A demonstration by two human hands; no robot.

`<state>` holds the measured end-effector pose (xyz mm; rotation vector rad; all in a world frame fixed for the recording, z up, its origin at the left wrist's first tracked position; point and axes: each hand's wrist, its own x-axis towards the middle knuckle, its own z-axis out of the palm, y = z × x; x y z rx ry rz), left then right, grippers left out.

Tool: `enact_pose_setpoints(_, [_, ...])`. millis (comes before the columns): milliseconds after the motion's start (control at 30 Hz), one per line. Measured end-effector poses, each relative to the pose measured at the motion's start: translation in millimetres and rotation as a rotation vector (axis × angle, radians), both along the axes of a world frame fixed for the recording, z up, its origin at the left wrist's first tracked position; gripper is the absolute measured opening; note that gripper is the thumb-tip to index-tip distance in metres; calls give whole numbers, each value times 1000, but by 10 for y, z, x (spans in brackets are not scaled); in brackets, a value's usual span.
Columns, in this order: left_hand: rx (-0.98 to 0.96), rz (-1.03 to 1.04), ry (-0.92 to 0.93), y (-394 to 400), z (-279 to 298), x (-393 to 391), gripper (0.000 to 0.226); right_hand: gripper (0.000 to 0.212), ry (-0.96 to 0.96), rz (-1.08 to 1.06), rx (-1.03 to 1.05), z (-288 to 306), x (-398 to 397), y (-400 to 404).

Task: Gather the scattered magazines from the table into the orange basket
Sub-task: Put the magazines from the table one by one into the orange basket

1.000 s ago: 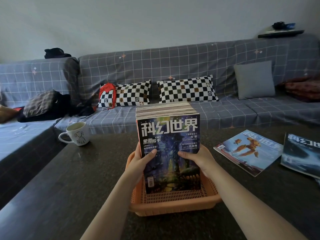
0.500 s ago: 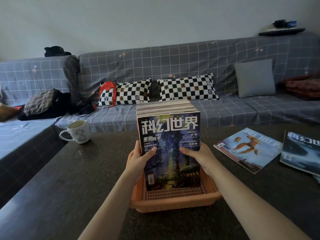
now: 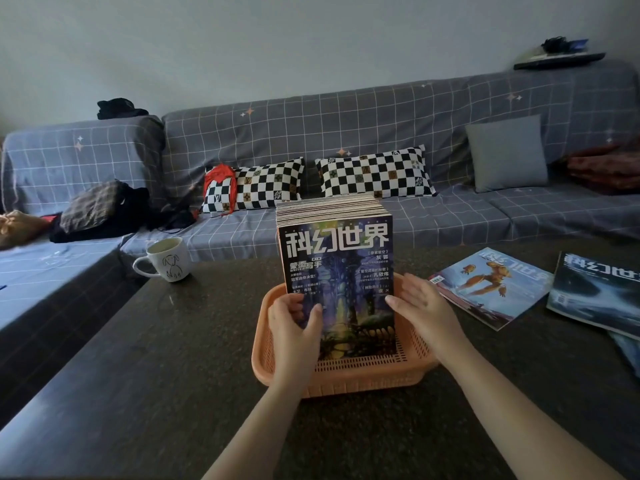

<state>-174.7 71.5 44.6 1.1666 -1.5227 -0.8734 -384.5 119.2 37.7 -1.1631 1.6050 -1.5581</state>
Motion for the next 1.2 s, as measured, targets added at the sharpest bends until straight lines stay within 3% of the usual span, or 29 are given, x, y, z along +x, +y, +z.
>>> enact_pose_setpoints(200, [39,-257,-14,314,41,-556,19,50,100,-120,14,63,-203,476])
enact_pose_setpoints(333, [108,-400,-77,412,44,-1142,28,39,127,-229,59,50,-526,716])
enact_pose_setpoints(500, [219,-539,-147,416,2,-1976,41,41,86,-396,120,-119,-1082,873])
enact_pose_setpoints(733, [202,-520,-401,139,-136,-3072,48,40,147,-574,293,-488,-1721,684])
enact_pose_setpoints(867, [135,-509,-668,-267,-335,-3516,51,45,340,-717,467,-649,-1948,400])
enact_pose_setpoints(1067, [126,-440,-1041,-847,-657,-3832,63,61,602,-765,649,-959,-2053,156])
enact_pose_setpoints(1200, [169,-377,-1153,-1047,-726,-3865,79,70,669,-778,637,-1049,-2076,120])
